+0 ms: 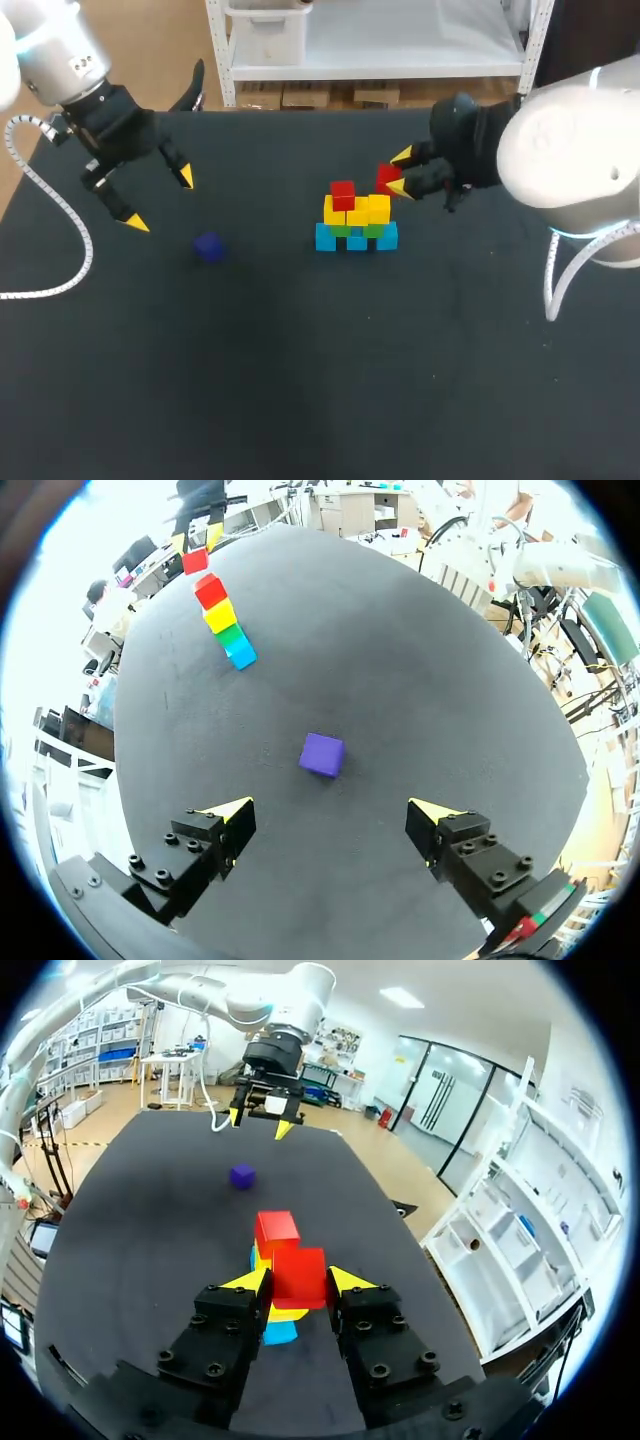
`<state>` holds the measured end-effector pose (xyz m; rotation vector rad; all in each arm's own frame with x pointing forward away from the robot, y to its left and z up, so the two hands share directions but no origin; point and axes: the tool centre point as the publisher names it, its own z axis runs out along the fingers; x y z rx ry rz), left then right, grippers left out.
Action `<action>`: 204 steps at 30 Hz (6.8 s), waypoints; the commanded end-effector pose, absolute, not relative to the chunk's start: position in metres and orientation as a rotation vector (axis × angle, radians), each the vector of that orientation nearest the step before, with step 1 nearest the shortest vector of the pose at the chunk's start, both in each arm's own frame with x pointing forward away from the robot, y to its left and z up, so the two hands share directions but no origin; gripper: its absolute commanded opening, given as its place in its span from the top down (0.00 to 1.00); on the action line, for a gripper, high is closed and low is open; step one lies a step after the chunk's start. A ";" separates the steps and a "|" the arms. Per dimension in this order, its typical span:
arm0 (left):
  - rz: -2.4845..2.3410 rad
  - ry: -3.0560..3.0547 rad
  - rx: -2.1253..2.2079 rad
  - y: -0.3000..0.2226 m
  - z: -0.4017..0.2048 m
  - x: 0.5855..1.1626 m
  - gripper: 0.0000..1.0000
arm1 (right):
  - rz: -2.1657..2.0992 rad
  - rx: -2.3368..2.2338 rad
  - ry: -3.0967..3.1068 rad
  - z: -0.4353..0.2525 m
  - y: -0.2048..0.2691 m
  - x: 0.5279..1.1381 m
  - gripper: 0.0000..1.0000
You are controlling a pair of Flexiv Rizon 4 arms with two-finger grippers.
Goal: Place the blue cubes, place green cubes on the blue cubes, place the yellow cubes on the green cubes, then place the red cubes on the yellow cubes, and place purple cube on the red cubes.
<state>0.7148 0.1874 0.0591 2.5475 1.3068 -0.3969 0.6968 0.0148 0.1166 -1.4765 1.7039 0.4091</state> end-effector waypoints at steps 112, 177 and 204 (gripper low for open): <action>-0.394 1.301 2.548 0.188 0.059 0.714 0.00 | 0.693 -1.740 1.799 0.094 0.039 0.703 1.00; -0.394 1.301 2.548 0.188 0.059 0.714 0.00 | 0.713 -1.740 1.808 0.091 0.041 0.704 0.66; -0.394 1.301 2.548 0.188 0.059 0.714 0.00 | 0.713 -1.765 1.798 0.087 0.046 0.711 0.00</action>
